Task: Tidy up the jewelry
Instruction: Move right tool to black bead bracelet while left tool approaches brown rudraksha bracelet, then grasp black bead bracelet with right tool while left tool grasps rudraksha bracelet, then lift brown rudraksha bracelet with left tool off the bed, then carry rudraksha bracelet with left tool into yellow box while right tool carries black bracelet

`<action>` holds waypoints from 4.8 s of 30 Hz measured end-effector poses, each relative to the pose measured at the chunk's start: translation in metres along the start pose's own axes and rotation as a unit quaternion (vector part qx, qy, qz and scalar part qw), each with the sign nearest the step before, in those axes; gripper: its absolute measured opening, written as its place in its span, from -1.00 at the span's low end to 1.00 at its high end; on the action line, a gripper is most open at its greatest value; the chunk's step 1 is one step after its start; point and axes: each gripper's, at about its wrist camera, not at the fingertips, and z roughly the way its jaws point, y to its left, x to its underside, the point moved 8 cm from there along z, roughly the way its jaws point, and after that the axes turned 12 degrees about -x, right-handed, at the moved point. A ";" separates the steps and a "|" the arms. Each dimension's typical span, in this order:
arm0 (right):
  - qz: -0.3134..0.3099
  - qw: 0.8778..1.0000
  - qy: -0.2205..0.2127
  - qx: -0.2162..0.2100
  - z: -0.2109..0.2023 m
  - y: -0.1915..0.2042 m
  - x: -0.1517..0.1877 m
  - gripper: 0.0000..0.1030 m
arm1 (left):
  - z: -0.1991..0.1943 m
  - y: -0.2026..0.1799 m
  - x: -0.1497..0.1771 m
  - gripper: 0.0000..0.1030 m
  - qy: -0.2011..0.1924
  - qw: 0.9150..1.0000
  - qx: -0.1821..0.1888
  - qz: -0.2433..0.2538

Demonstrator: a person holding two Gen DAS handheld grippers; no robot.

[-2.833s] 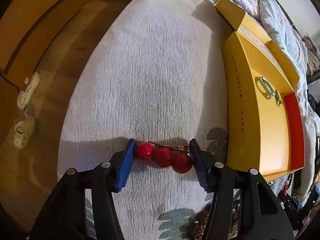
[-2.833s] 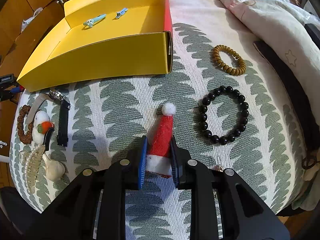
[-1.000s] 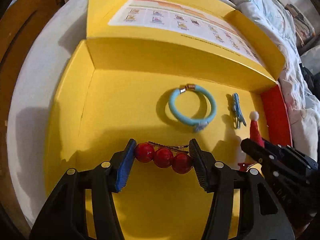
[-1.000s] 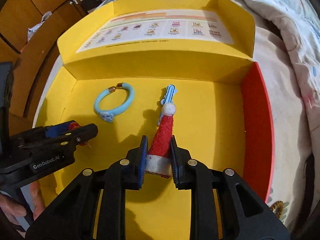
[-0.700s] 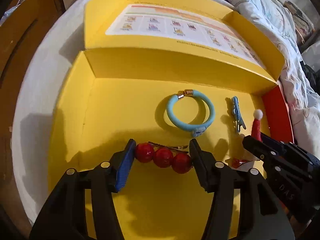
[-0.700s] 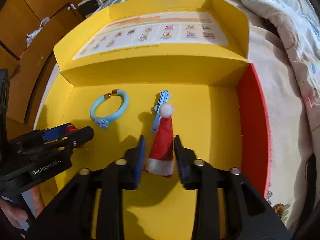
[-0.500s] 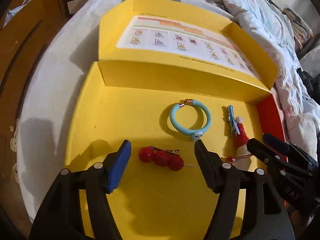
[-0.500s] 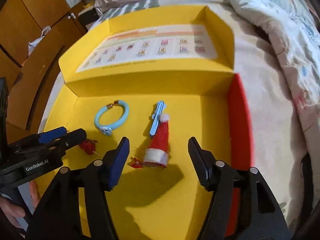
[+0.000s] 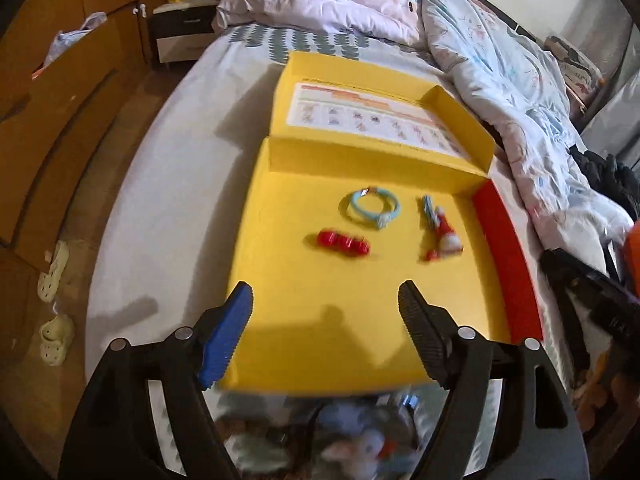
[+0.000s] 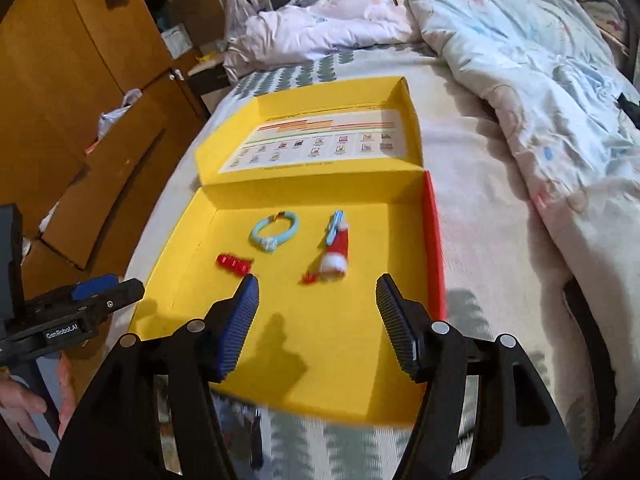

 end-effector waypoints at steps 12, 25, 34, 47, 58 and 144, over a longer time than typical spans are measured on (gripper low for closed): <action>0.038 0.996 0.022 0.080 -0.071 -0.091 0.120 0.48 | -0.008 0.069 0.092 0.45 -0.023 0.993 -0.109 0.038; 0.088 0.979 0.110 0.145 -0.040 -0.130 0.163 0.53 | 0.041 0.100 0.124 0.45 0.061 0.986 -0.152 0.020; 0.086 0.972 0.140 0.168 -0.028 -0.141 0.175 0.54 | 0.044 0.086 0.139 0.46 0.086 0.987 -0.133 0.038; 0.093 0.969 0.145 0.179 -0.012 -0.149 0.175 0.56 | 0.059 0.072 0.146 0.46 0.097 0.982 -0.153 0.057; 0.109 0.968 0.135 0.184 -0.026 -0.158 0.171 -0.27 | 0.050 0.055 0.145 -0.31 0.096 0.985 -0.128 0.067; 0.082 0.996 0.009 0.044 -0.100 -0.062 0.108 -0.80 | -0.053 0.022 0.092 -0.58 -0.012 0.999 0.050 -0.002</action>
